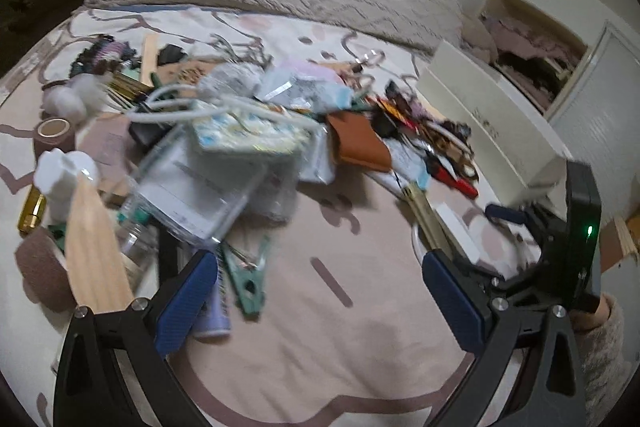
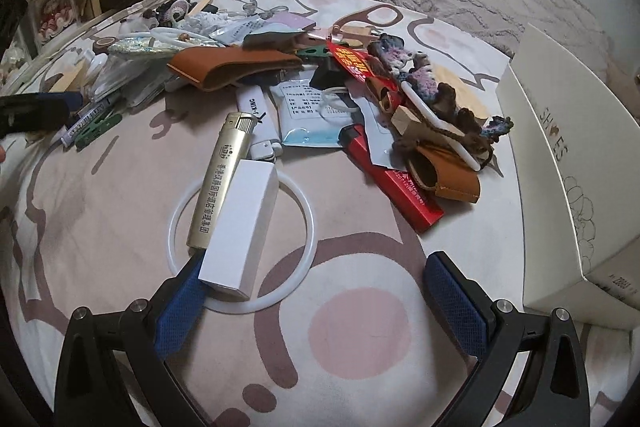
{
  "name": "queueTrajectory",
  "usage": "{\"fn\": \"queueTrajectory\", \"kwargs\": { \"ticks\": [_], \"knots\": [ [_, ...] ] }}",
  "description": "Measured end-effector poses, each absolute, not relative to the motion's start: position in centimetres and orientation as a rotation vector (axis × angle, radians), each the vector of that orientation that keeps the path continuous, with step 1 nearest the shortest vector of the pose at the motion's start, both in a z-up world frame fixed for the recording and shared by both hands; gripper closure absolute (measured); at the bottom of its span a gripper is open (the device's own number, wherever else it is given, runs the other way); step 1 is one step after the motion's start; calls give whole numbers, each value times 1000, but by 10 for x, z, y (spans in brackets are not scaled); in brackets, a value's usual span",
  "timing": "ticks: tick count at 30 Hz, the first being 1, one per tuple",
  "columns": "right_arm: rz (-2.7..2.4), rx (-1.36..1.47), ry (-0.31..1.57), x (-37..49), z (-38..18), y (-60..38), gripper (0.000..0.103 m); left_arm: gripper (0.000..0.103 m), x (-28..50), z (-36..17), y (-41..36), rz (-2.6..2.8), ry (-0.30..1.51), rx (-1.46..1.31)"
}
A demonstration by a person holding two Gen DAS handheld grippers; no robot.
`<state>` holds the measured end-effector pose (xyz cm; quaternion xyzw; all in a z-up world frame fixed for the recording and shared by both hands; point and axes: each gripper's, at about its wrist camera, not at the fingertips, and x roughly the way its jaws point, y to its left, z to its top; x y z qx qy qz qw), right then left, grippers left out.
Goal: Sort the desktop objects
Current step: 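Move both tools over the pile of items, scanning for the next objects, then approach the white plastic ring with the right tool while the left tool approaches the wooden board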
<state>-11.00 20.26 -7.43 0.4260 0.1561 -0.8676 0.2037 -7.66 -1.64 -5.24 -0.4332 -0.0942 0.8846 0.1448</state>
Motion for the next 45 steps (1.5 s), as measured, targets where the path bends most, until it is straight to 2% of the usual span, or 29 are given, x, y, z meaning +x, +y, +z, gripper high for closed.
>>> {"fn": "queueTrajectory", "kwargs": {
  "ticks": [10,15,19,28,34,42,45],
  "knots": [
    [-2403,1188,406,-104,-66,213,0,0,-67,-31,-38,2725,-199,-1145],
    [-2415,1180,395,-106,-65,211,0,0,-73,-35,-50,2759,-216,-1191],
    [-2411,1179,438,-104,-68,207,0,0,-75,-39,-46,2794,-129,-1210],
    [-2410,1181,438,-104,-68,207,0,0,-82,-44,-73,2882,-200,-1253],
    [-2452,1164,430,-106,-63,211,0,0,-83,-49,-56,2737,-224,-1252],
    [-2606,1135,296,-115,-49,232,0,0,-80,-58,-14,2552,-164,-1254],
    [-2535,1142,338,-113,-52,228,0,0,-76,-58,-3,2507,-143,-1240]
  ]
}}
